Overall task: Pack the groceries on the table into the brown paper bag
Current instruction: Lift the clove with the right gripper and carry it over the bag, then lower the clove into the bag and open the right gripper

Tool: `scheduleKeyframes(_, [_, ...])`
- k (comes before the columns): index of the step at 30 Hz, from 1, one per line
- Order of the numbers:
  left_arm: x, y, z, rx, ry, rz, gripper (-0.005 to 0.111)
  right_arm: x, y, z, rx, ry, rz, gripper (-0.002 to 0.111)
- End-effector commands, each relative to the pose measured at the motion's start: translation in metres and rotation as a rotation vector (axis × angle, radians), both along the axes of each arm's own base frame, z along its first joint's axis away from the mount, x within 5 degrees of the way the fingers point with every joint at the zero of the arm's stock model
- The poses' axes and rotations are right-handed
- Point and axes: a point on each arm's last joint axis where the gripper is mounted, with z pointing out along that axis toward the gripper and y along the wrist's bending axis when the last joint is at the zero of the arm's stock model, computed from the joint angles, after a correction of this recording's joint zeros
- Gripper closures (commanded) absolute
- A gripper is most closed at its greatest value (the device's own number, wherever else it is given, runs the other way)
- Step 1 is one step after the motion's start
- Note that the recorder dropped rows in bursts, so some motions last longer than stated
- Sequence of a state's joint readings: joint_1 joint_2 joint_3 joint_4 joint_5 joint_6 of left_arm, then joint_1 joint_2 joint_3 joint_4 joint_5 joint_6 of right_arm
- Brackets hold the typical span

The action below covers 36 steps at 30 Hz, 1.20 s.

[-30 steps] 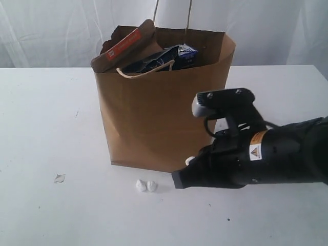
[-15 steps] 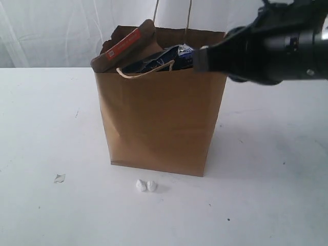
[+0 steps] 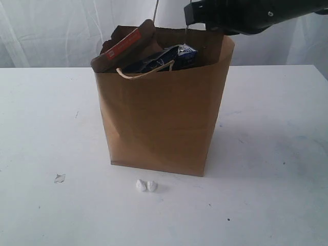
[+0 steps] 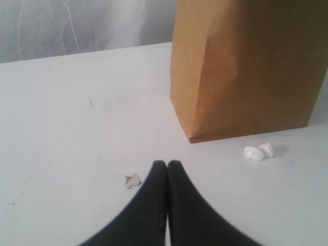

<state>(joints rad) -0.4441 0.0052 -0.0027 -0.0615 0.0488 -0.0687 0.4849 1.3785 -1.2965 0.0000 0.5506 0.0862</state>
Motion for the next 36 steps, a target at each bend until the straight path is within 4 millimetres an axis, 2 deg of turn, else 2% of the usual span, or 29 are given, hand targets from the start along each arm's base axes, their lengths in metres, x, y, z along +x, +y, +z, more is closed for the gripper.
scheduleKeyframes(1, [0.0, 0.0, 0.0, -0.012, 0.0, 0.003, 0.107, 0.023, 0.0, -0.012, -0.063, 0.056, -0.024, 0.108])
scheduleKeyframes(10, [0.0, 0.0, 0.0, -0.012, 0.0, 0.003, 0.107, 0.043, 0.001, -0.03, -0.099, 0.097, -0.037, 0.108])
scheduleKeyframes(17, [0.0, 0.0, 0.0, -0.012, 0.0, 0.003, 0.107, 0.047, 0.003, -0.038, -0.108, 0.115, -0.036, 0.107])
scheduleKeyframes(20, [0.0, 0.0, 0.0, -0.012, 0.0, 0.003, 0.107, 0.047, 0.003, -0.038, -0.115, 0.116, -0.032, 0.098])
scheduleKeyframes(25, [0.0, 0.0, 0.0, -0.012, 0.0, 0.003, 0.107, 0.046, 0.003, -0.039, -0.123, 0.134, -0.032, 0.073])
scheduleKeyframes(28, [0.0, 0.0, 0.0, -0.012, 0.0, 0.003, 0.107, 0.045, 0.002, -0.038, -0.125, 0.136, -0.032, 0.062])
scheduleKeyframes(32, [0.0, 0.0, 0.0, -0.012, 0.0, 0.003, 0.107, 0.041, 0.0, -0.03, -0.111, 0.108, -0.032, 0.061])
scheduleKeyframes(36, [0.0, 0.0, 0.0, -0.012, 0.0, 0.003, 0.107, 0.028, -0.006, -0.006, -0.075, 0.034, -0.034, 0.061])
